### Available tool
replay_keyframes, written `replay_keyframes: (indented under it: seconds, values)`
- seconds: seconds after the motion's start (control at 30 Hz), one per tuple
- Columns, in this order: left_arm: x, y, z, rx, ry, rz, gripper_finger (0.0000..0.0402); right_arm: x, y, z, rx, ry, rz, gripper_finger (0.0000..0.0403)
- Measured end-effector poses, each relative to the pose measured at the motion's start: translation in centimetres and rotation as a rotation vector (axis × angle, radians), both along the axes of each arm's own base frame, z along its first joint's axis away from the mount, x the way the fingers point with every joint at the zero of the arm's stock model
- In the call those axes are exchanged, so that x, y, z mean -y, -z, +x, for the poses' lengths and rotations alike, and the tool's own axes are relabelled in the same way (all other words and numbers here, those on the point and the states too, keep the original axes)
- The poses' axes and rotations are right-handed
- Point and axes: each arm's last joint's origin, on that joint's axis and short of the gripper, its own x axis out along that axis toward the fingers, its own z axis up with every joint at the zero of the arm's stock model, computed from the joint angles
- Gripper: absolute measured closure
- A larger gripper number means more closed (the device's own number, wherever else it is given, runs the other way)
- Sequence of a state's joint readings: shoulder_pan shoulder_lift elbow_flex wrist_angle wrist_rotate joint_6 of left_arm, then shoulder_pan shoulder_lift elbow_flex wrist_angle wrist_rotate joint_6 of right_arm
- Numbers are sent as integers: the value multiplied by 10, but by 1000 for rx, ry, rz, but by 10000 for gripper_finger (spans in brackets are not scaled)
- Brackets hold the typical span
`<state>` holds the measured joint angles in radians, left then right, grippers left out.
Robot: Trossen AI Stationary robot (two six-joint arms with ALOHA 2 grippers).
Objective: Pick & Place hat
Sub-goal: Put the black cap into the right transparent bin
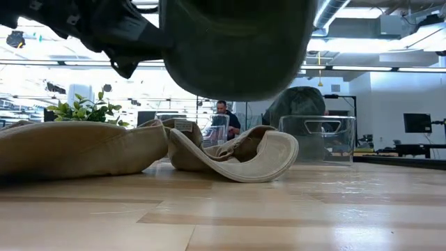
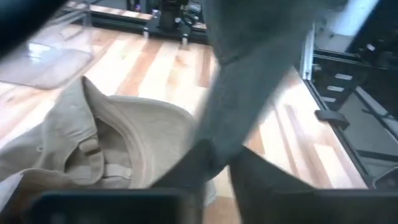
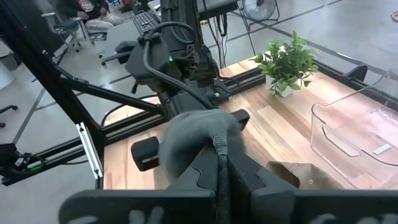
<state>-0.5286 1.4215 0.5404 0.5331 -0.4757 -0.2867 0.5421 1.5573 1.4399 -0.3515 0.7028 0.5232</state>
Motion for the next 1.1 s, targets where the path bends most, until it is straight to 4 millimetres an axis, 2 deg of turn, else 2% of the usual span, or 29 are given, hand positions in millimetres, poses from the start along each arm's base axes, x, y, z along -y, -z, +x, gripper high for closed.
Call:
replay_keyframes:
  seconds: [0.07, 0.1, 0.2, 0.43, 0.57, 0.9, 1.0, 1.1]
  values:
    - [-2, 0, 2, -4, 20, -9, 383, 0, 0, 0, -2, -7, 3, 401]
    - [-2, 0, 2, -2, 23, -11, 387, -1, 0, 0, -2, -10, 4, 399]
    - [-1, 0, 2, 2, 36, 1, 387, -1, 0, 0, -6, -22, 9, 392]
    - [4, -3, 1, 14, 190, 0, 389, -4, 1, -2, -22, -74, -22, 375]
    - [7, -3, 0, 7, 281, -1, 389, -9, 1, -4, -32, -126, -22, 337]
    - [15, -1, -4, -32, 481, -44, 389, -20, 0, -10, -68, -326, -97, 198]
    - [19, -1, -7, -39, 554, -62, 389, -26, -8, -13, -54, -375, -165, 175]
    - [24, -1, -10, -42, 639, -69, 389, -33, -17, -18, -35, -441, -274, 169]
